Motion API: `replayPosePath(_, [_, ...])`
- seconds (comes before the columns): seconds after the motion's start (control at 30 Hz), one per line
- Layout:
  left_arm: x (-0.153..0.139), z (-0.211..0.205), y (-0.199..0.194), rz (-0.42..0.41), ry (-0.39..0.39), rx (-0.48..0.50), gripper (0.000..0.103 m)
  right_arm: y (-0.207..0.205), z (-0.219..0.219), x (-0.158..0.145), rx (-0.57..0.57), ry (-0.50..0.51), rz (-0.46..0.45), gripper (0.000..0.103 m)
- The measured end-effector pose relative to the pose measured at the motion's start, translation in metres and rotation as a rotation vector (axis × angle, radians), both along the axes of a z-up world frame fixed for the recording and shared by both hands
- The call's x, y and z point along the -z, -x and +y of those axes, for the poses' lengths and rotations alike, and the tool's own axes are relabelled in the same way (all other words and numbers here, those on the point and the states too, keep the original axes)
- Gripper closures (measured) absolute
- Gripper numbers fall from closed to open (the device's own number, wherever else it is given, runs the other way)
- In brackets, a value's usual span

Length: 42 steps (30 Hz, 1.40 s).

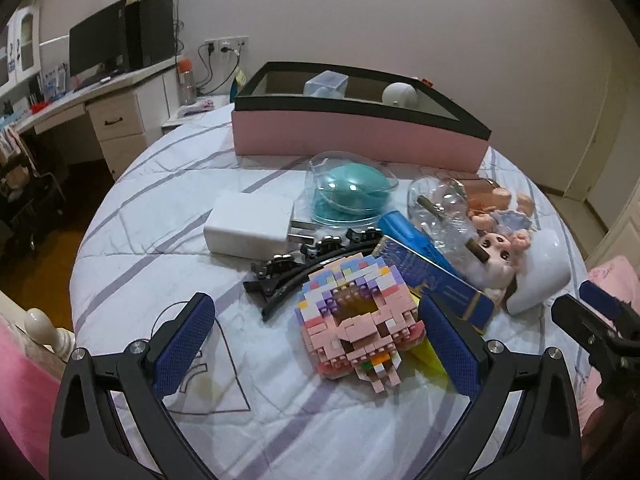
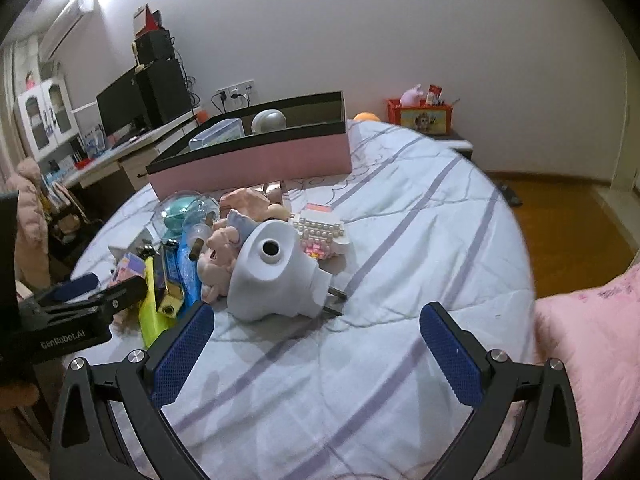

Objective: Organize rigid objects
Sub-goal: 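Grasp pink block figure with left tool while right tool grasps white cup toy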

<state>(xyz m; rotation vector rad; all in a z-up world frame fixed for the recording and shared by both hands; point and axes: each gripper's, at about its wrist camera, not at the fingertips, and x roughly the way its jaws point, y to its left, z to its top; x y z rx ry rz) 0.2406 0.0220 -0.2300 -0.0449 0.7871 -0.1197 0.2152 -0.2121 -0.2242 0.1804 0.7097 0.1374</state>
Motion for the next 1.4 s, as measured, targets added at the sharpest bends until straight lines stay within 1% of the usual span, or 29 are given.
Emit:
replayPosePath(0.03, [0.000, 0.001, 0.000, -0.003, 0.008, 0.009, 0.015, -0.004, -0.001, 0.002, 0.002, -0.020, 0.012, 0.000])
replayPosePath(0.07, [0.000, 0.004, 0.001, -0.011, 0.030, 0.022, 0.030, -0.008, -0.001, 0.004, 0.002, -0.032, 0.024, 0.000])
replayPosePath(0.1, [0.000, 0.006, 0.002, -0.005, 0.041, 0.033, 0.033, -0.011, -0.001, 0.005, 0.002, -0.044, 0.032, 0.000])
replayPosePath(0.2, [-0.002, 0.005, 0.005, -0.012, 0.013, 0.068, 0.036, -0.020, 0.001, 0.008, 0.008, -0.054, 0.051, 0.000])
replayPosePath(0.37, [-0.005, 0.009, 0.015, -0.010, 0.016, 0.097, 0.037, -0.028, 0.008, 0.007, 0.004, -0.054, 0.057, 0.000])
replayPosePath(0.43, [-0.007, 0.010, 0.016, -0.013, 0.017, 0.105, 0.037, -0.032, 0.013, 0.006, -0.007, -0.030, 0.059, 0.002])
replayPosePath(0.47, [-0.009, 0.011, 0.017, -0.016, 0.018, 0.107, 0.037, -0.034, 0.015, 0.007, -0.013, -0.014, 0.061, 0.006])
replayPosePath(0.5, [-0.010, 0.011, 0.018, -0.018, 0.018, 0.109, 0.037, -0.036, 0.016, 0.008, -0.019, -0.004, 0.066, 0.014])
replayPosePath(0.6, [-0.014, 0.010, 0.020, -0.026, 0.014, 0.116, 0.037, -0.038, 0.015, 0.008, -0.053, -0.029, 0.063, 0.026])
replayPosePath(0.8, [-0.019, 0.003, 0.024, -0.033, 0.012, 0.148, 0.038, -0.032, 0.017, 0.003, -0.068, 0.030, 0.049, 0.027])
replayPosePath(0.83, [-0.020, 0.002, 0.025, -0.034, 0.012, 0.152, 0.038, -0.030, 0.016, 0.001, -0.068, 0.030, 0.042, 0.037])
replayPosePath(0.87, [-0.022, 0.001, 0.026, -0.039, 0.010, 0.157, 0.038, -0.028, 0.015, -0.001, -0.076, 0.027, 0.036, 0.037])
replayPosePath(1.0, [-0.024, -0.003, 0.028, -0.042, 0.009, 0.168, 0.038, -0.025, 0.017, -0.005, -0.071, 0.079, 0.039, 0.037])
replayPosePath(1.03, [-0.023, -0.003, 0.029, -0.043, 0.011, 0.171, 0.040, -0.024, 0.017, -0.003, -0.073, 0.084, 0.046, 0.037])
replayPosePath(1.07, [-0.024, -0.003, 0.031, -0.044, 0.017, 0.175, 0.050, -0.020, 0.015, -0.002, -0.074, 0.076, 0.041, 0.037])
replayPosePath(1.1, [-0.024, -0.003, 0.031, -0.043, 0.024, 0.179, 0.052, -0.018, 0.014, -0.002, -0.073, 0.064, 0.036, 0.037])
replayPosePath(1.17, [-0.025, -0.003, 0.031, -0.040, 0.032, 0.189, 0.052, -0.013, 0.011, -0.005, -0.073, 0.053, 0.030, 0.037])
replayPosePath(1.23, [-0.021, -0.005, 0.030, -0.023, -0.003, 0.172, 0.052, -0.012, 0.011, -0.007, -0.079, 0.056, 0.028, 0.037])
replayPosePath(1.27, [-0.018, -0.004, 0.030, -0.014, -0.005, 0.167, 0.050, -0.011, 0.013, -0.008, -0.081, 0.061, 0.031, 0.037])
replayPosePath(1.33, [-0.014, 0.001, 0.034, -0.006, 0.040, 0.173, 0.046, -0.010, 0.014, -0.006, -0.086, 0.063, 0.036, 0.037])
replayPosePath(1.37, [-0.012, 0.003, 0.037, 0.003, 0.057, 0.172, 0.041, -0.008, 0.014, -0.005, -0.085, 0.061, 0.038, 0.037])
replayPosePath(1.4, [-0.010, 0.005, 0.039, 0.006, 0.056, 0.167, 0.035, -0.006, 0.015, -0.004, -0.084, 0.060, 0.037, 0.037])
